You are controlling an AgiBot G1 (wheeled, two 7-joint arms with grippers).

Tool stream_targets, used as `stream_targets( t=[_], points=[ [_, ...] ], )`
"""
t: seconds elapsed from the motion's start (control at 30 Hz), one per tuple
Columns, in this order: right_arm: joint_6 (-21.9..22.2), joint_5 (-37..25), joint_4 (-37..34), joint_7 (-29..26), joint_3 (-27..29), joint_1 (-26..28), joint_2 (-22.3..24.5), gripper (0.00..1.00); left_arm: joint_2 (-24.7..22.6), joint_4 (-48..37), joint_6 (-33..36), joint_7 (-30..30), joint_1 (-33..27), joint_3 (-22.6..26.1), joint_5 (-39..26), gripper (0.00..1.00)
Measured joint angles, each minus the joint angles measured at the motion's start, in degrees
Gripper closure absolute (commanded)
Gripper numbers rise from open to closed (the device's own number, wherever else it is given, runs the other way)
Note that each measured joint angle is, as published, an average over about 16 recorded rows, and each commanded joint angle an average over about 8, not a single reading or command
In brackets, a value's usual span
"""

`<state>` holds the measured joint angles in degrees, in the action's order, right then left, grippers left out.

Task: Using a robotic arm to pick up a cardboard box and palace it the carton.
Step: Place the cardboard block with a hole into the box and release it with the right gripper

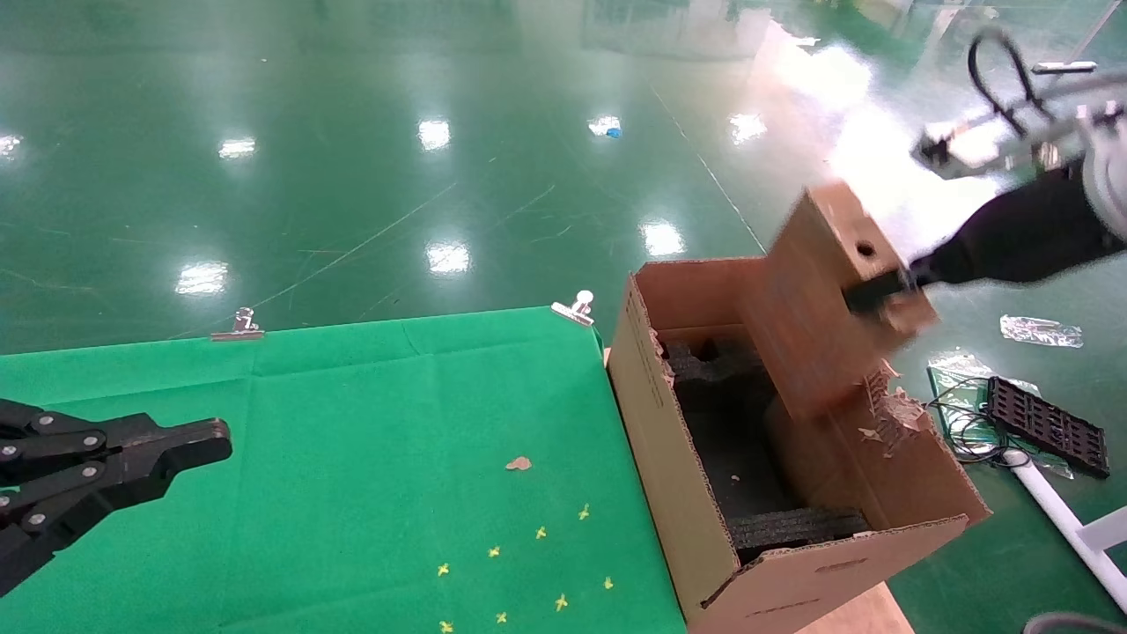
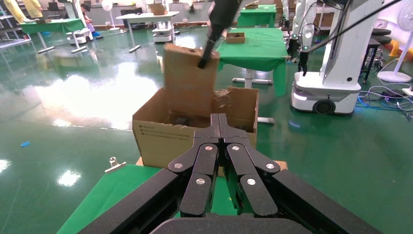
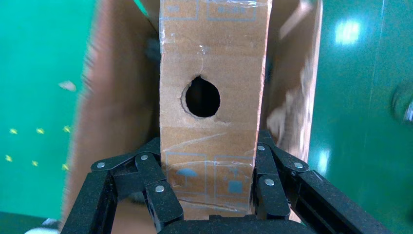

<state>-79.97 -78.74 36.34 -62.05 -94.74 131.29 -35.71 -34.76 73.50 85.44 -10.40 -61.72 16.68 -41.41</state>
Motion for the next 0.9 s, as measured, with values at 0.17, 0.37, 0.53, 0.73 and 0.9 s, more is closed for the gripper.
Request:
stream_targets(
  t=[0.17,0.37,0.53,0.73,0.9],
  points=[
    [0.3,-0.1,-4.8,0.3,-1.0,-3.3,-0.3,1.0,0.0,0.0,0.0,0.0,0.0,0.0,0.0,0.0],
    [1.1,-0.5,-9.9,0.6,-2.1,-7.2,-1.6,1.0,0.0,0.0,0.0,0.0,0.0,0.0,0.0,0.0],
    [2.5,-0.5,-13.8,1.1,-2.6,-10.5,-3.3,1.0,0.0,0.0,0.0,0.0,0.0,0.1,0.0,0.0],
    [5.1,0.1,-18.4,2.0,-2.7,-15.6,-5.9,1.0,0.0,0.0,0.0,0.0,0.0,0.1,0.1,0.0],
    [8.1,1.3,-22.1,2.9,-2.3,-20.5,-8.4,1.0,0.0,0.0,0.0,0.0,0.0,0.1,0.1,0.0]
  ],
)
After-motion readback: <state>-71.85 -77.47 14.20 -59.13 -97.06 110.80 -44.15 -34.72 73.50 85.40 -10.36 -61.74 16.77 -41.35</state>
